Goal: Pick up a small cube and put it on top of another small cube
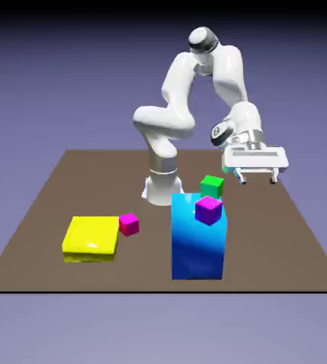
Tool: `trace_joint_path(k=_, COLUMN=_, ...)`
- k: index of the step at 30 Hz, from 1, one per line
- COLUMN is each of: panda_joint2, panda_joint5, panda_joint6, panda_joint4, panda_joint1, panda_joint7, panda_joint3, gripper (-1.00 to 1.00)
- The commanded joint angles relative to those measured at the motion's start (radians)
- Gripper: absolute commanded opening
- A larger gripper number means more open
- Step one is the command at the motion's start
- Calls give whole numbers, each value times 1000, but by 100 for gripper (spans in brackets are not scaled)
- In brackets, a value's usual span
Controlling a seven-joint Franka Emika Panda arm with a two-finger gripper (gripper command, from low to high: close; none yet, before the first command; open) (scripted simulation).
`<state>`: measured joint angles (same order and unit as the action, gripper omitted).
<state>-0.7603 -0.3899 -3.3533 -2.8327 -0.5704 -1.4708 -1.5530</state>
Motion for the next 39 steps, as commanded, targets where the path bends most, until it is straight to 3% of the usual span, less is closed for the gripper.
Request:
trace_joint_path(k=1, panda_joint2=-5, panda_joint5=-10, panda_joint6=-7, panda_joint4=0, panda_joint1=-14, panda_joint7=-17, panda_joint3=-36, gripper=0)
trace_joint_path(k=26, panda_joint2=-137, panda_joint5=-566, panda_joint6=-171, panda_joint4=-165, panda_joint1=-339, panda_joint7=-414, panda_joint3=-913, gripper=0)
trace_joint_path(k=37, panda_joint2=-303, panda_joint5=-345, panda_joint6=-377, panda_joint4=-45, panda_joint1=-684, panda_joint7=-536, panda_joint3=-1019, gripper=0)
trace_joint_path(k=38, panda_joint2=-303, panda_joint5=-345, panda_joint6=-377, panda_joint4=-45, panda_joint1=-684, panda_joint7=-536, panda_joint3=-1019, gripper=-100)
trace_joint_path(k=39, panda_joint2=-303, panda_joint5=-345, panda_joint6=-377, panda_joint4=-45, panda_joint1=-684, panda_joint7=-536, panda_joint3=-1019, gripper=-100)
